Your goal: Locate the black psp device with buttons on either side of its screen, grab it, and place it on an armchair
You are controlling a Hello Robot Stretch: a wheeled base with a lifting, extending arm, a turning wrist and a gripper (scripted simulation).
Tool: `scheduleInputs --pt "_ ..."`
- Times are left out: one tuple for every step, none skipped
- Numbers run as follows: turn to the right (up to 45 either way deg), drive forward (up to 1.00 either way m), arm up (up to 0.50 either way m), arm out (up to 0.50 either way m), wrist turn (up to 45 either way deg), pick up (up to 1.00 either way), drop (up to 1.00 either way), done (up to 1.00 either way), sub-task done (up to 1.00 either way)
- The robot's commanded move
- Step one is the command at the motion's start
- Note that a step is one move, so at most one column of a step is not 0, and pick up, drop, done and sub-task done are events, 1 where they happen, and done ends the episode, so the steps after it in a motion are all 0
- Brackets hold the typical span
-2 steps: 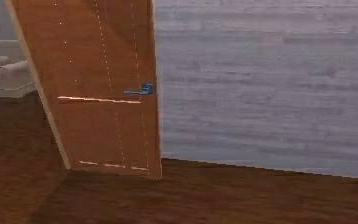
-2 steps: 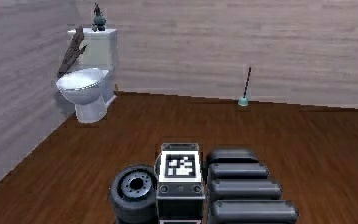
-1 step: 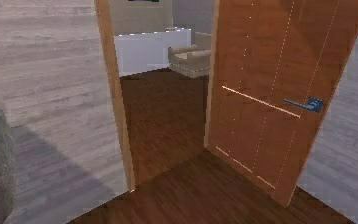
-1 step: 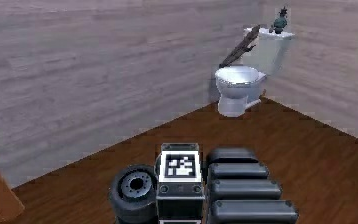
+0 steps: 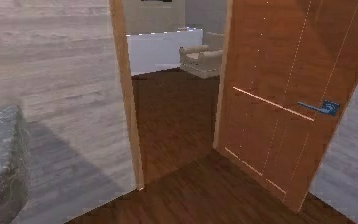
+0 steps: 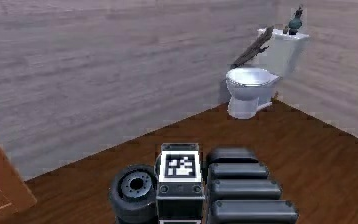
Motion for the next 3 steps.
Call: scheduleInputs --pt "0.0 0.2 0.0 0.0 0.0 0.0 0.0 0.0 0.0" --pt "0.0 1.0 0.0 0.0 0.0 0.0 0.0 0.0 0.0" --pt "6.0 0.0 0.0 0.0 0.0 0.0 0.0 0.0 0.0"
